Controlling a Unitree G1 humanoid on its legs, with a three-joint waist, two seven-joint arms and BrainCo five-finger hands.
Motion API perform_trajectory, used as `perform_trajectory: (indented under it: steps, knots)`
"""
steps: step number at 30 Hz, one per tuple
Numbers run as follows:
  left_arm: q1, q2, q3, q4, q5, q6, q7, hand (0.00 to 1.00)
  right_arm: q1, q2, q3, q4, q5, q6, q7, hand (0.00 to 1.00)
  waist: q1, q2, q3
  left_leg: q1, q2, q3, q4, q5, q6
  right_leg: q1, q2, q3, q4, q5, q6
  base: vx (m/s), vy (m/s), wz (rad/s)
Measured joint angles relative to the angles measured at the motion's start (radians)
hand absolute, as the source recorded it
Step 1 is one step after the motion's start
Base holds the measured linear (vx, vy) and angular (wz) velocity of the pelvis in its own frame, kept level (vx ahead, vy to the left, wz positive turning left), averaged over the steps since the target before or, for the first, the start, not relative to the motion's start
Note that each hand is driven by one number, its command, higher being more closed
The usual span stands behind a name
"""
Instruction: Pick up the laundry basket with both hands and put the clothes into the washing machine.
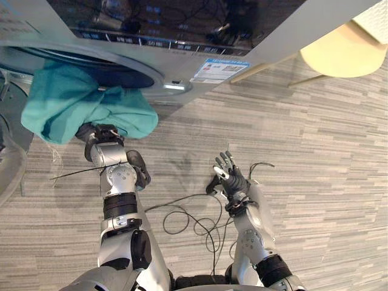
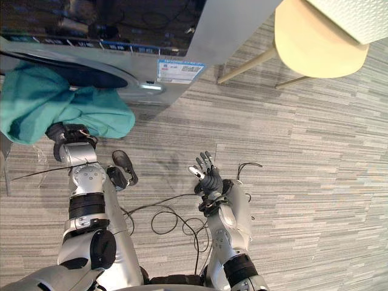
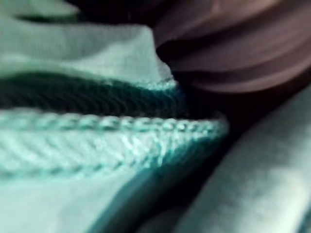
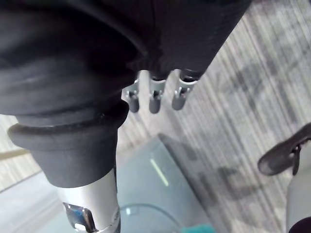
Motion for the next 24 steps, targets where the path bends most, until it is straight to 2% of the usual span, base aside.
perform_trajectory:
  steps: [5, 7, 8, 12, 13, 17, 19, 20, 22, 23, 24]
  knots:
    - [-0.01, 0.016, -0.059, -0.106, 0.001, 0.004, -0.02, 1.0, 0.021, 0.003, -0.063, -0.047, 0.094, 0.0, 0.045, 0.0, -0.002, 0.002, 0.001, -0.058, 0.001, -0.003, 0.024, -0.002, 0.005, -0.059, -0.009, 0.016, 0.026, 0.0, -0.001, -0.05, -0.004, -0.02]
    - [-0.064, 0.052, -0.081, -0.108, 0.001, 0.005, -0.018, 1.0, 0.044, 0.003, -0.07, -0.07, 0.126, 0.001, 0.053, 0.0, -0.001, 0.002, 0.001, -0.077, 0.001, -0.002, 0.028, -0.002, 0.005, -0.08, -0.01, 0.021, 0.032, 0.0, -0.002, -0.04, -0.019, -0.03]
    - [-0.102, 0.082, -0.085, -0.111, 0.001, 0.005, -0.017, 1.0, 0.055, 0.004, -0.07, -0.077, 0.143, 0.002, 0.065, 0.0, -0.004, 0.003, 0.002, -0.089, 0.002, -0.004, 0.03, -0.002, 0.005, -0.09, -0.009, 0.02, 0.034, 0.001, -0.003, -0.03, -0.019, -0.06]
    - [-0.334, 0.299, -0.095, -0.167, -0.002, -0.001, 0.007, 1.0, 0.099, 0.004, -0.075, -0.092, 0.178, 0.003, 0.088, 0.0, -0.007, 0.003, 0.002, -0.128, 0.018, -0.011, 0.038, 0.0, 0.007, -0.121, 0.004, 0.012, 0.032, 0.003, -0.007, -0.02, -0.042, -0.11]
    - [-0.39, 0.336, -0.123, -0.163, -0.04, 0.0, 0.025, 1.0, 0.103, 0.003, -0.081, -0.094, 0.183, 0.003, 0.09, 0.0, -0.007, 0.004, 0.002, -0.134, 0.02, -0.016, 0.038, 0.0, 0.007, -0.121, 0.007, 0.0, 0.029, 0.003, -0.008, 0.0, -0.059, -0.05]
    - [-0.515, 0.374, -0.212, -0.13, -0.142, -0.002, 0.022, 1.0, 0.103, -0.01, -0.098, -0.094, 0.183, 0.015, 0.096, 0.0, -0.003, 0.004, 0.002, -0.17, 0.02, -0.027, 0.04, 0.002, 0.009, -0.131, 0.006, -0.027, 0.03, -0.001, -0.014, 0.01, -0.05, 0.03]
    - [-0.601, 0.432, -0.286, -0.072, -0.158, 0.002, -0.002, 1.0, 0.096, -0.027, -0.103, -0.087, 0.183, 0.03, 0.097, 0.0, 0.005, 0.005, 0.002, -0.188, 0.018, -0.028, 0.039, 0.01, 0.022, -0.141, 0.0, -0.034, 0.032, -0.001, -0.015, 0.01, -0.068, 0.14]
    - [-0.645, 0.447, -0.335, -0.042, -0.16, 0.003, -0.034, 1.0, 0.095, -0.035, -0.11, -0.086, 0.183, 0.042, 0.097, 0.0, 0.01, 0.005, 0.002, -0.195, 0.015, -0.021, 0.036, 0.016, 0.028, -0.145, -0.008, -0.043, 0.034, -0.001, -0.015, 0.01, -0.062, 0.21]
    - [-0.7, 0.488, -0.412, 0.005, -0.155, 0.007, -0.043, 1.0, 0.094, -0.046, -0.129, -0.086, 0.183, 0.047, 0.101, 0.0, 0.032, 0.005, 0.003, -0.21, 0.014, -0.018, 0.037, 0.025, 0.036, -0.159, -0.01, -0.042, 0.037, -0.001, -0.015, -0.03, -0.065, 0.09]
    - [-0.741, 0.527, -0.462, 0.037, -0.144, 0.008, -0.043, 0.0, 0.094, -0.051, -0.136, -0.092, 0.183, 0.047, 0.112, 0.0, 0.037, 0.005, 0.002, -0.226, 0.014, -0.02, 0.037, 0.03, 0.039, -0.177, -0.011, -0.036, 0.047, -0.001, -0.015, -0.08, -0.07, 0.0]
    - [-0.763, 0.546, -0.487, 0.057, -0.142, 0.007, -0.042, 0.0, 0.093, -0.052, -0.141, -0.096, 0.183, 0.048, 0.113, 0.0, 0.04, 0.004, 0.002, -0.235, 0.014, -0.02, 0.041, 0.031, 0.04, -0.19, -0.011, -0.03, 0.053, -0.001, -0.015, -0.12, -0.067, -0.05]
